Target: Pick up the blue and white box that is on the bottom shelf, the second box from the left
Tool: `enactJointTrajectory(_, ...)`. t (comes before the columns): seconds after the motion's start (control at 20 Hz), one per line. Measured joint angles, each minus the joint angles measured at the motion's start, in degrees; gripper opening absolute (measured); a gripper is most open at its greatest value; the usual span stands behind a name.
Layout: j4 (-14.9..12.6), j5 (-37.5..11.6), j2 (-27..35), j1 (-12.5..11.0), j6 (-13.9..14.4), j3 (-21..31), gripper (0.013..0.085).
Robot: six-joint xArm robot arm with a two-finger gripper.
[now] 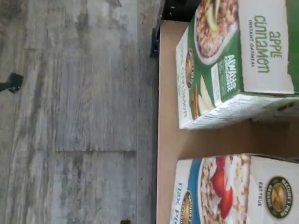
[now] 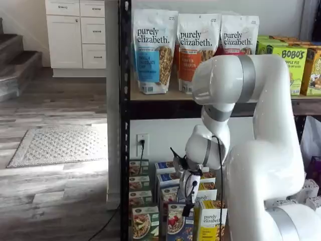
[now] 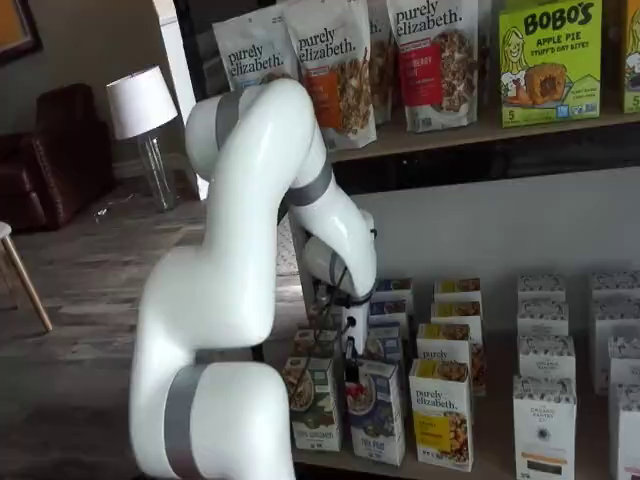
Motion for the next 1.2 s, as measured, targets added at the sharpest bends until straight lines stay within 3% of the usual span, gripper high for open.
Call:
enactJointTrajectory(0.2,-0.4,0.0,2.1,-0.3,0.1,-2.2,0.085)
enactJointTrajectory(0.55,1.7,0.0,7.3,-0.6,-2.0,-8.2,0.085)
enactJointTrajectory(1.05,-3.0,1.7,12.4,-1.0,2.1,-14.7,0.085)
enactJointTrajectory(1.2,-3.1,1.9,13.6,-1.0,2.2,-15.9,0.085)
